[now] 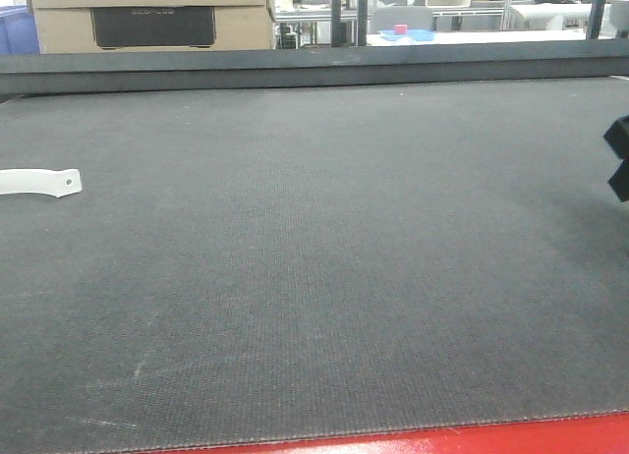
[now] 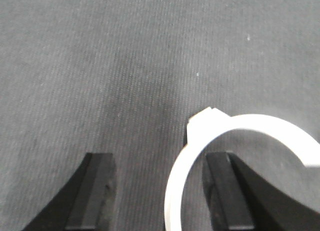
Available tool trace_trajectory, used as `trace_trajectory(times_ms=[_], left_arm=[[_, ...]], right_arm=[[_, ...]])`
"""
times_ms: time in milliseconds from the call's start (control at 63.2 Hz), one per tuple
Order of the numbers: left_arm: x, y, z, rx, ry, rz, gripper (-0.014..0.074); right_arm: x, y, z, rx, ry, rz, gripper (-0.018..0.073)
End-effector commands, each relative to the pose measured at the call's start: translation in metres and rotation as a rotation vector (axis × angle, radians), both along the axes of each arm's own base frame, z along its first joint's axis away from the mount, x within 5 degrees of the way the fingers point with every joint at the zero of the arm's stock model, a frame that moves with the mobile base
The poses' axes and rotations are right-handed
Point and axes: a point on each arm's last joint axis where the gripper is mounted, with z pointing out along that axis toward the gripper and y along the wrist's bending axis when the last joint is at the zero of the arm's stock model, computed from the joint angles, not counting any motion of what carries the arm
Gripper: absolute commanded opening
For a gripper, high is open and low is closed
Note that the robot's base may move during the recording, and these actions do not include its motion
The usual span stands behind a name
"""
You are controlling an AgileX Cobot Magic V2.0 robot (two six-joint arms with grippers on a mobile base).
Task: Grab PVC pipe and place in blue bin
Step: 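Position both open grippers around the white curved pipe's arc, then close both grippers on the white curved pipe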
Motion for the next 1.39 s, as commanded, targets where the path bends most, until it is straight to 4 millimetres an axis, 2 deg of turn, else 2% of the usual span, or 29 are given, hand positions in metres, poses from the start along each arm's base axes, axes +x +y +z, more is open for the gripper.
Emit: trace_trajectory(times_ms=[0,190,412,649,792,902,1108,1267,1377], left_arm=[[0.001,0.001,0.004,0.009,-0.033,0.000,0.0256],[0.003,0.001,0.008,0.019,-0.077,-0.002,0.0256],[0.004,0.001,0.010,0.023,-0.097,-0.003,0.0256],[0.004,0.001,0.010,0.023,-0.097,-0.003,0.0256],[0.004,0.001,0.010,0.023,-0.097,-0.003,0.0256],[0.004,0.001,0.010,0.023,-0.097,-0.003,0.0256],[0.004,0.001,0.010,0.023,-0.097,-0.003,0.0256],[0.004,0.001,0.010,0.023,-0.097,-0.003,0.0256],[0.004,0.001,0.010,0.023,-0.097,-0.003,0.0256]], right_arm=[[0.006,-0.004,-0.006,-0.018,0.007,0.008,0.0279],[0.008,-0.015,-0.021,-0.007,0.048,-0.027,0.0279],[0.013,-0.015,-0.021,-0.008,0.005,-0.029,0.0277],[0.017,-0.016,-0.038,0.002,0.051,-0.028,0.0277],[0.019,-0.017,-0.041,0.001,0.039,-0.027,0.0270],[0.019,-0.017,-0.040,0.000,0.036,-0.027,0.0174],[0.019,-0.017,-0.041,0.002,0.044,-0.027,-0.0172],[0.016,-0.016,-0.038,0.003,0.054,-0.029,-0.0168],[0.012,-0.015,-0.023,-0.005,0.019,-0.030,-0.0168]])
